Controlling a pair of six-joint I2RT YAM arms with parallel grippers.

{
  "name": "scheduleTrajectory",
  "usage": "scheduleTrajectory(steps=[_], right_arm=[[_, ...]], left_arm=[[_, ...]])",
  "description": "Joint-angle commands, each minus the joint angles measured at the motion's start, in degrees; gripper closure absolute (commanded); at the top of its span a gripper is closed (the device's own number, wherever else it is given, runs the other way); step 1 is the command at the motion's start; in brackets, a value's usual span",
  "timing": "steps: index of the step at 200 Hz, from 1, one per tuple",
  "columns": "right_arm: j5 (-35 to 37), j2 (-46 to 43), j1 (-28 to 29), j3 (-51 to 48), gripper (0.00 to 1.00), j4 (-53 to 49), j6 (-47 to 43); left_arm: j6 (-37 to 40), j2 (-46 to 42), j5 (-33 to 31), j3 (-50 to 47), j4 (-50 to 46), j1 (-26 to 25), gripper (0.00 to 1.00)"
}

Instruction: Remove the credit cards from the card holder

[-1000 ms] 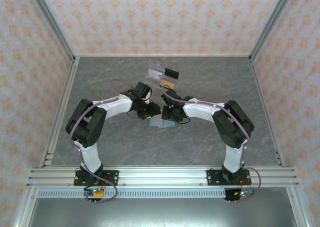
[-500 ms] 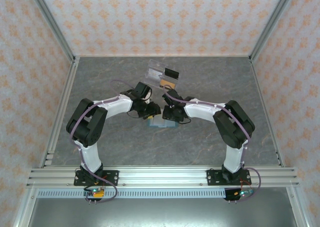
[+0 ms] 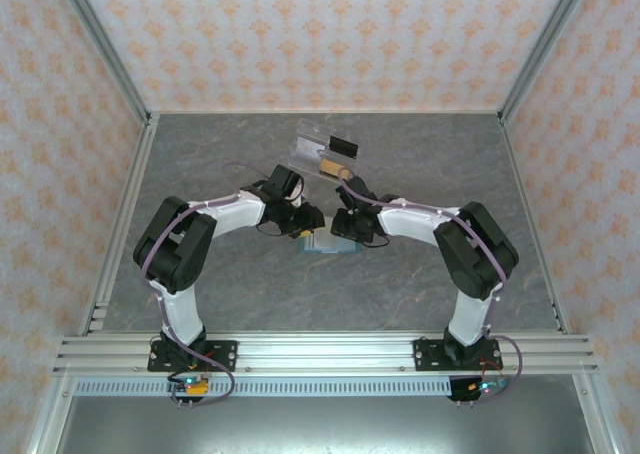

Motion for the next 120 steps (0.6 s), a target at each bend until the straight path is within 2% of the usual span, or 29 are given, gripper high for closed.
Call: scheduleTrajectory(steps=[1,120], right_arm=[[-1.8,0.0,-0.7,-3.2,0.64,-0.3,1.4],[-2.6,-0.8,-1.8,-4.8,0.65,1.2,2.2]], left_arm=[[-1.6,-0.2,6.4,-0.3,6.0,-1.1,0.62],[-4.4,-1.1,10.0,-0.8,11.4,-2.0,0.61]])
